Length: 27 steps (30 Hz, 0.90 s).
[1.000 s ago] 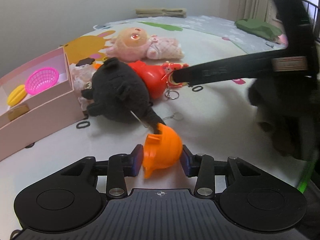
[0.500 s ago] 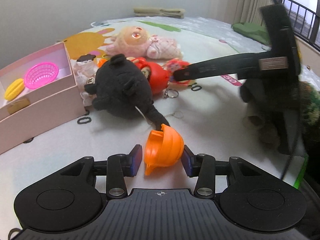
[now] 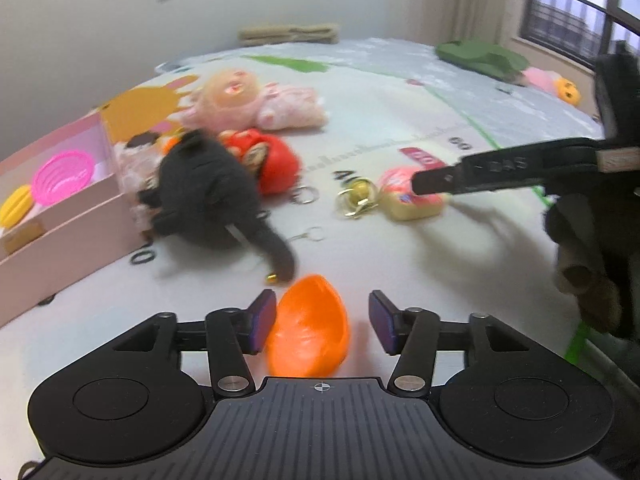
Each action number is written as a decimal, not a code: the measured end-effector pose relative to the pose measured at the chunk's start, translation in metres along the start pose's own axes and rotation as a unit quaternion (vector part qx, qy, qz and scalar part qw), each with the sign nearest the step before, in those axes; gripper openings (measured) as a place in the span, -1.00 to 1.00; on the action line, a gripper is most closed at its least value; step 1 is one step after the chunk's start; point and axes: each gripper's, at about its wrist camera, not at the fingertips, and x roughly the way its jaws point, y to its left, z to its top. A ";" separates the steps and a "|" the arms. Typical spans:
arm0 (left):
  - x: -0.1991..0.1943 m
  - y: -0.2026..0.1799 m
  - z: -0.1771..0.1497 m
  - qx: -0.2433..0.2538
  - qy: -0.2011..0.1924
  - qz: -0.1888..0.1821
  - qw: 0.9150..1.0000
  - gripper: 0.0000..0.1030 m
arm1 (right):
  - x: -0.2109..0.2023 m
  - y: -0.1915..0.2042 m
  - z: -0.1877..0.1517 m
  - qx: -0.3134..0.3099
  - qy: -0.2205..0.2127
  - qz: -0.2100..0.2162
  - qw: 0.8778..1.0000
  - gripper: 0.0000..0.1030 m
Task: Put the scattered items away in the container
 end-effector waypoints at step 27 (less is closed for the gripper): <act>0.010 -0.009 -0.006 0.035 0.031 0.027 0.999 0.21 | 0.036 0.043 -0.001 -0.128 0.013 -0.035 0.991 0.58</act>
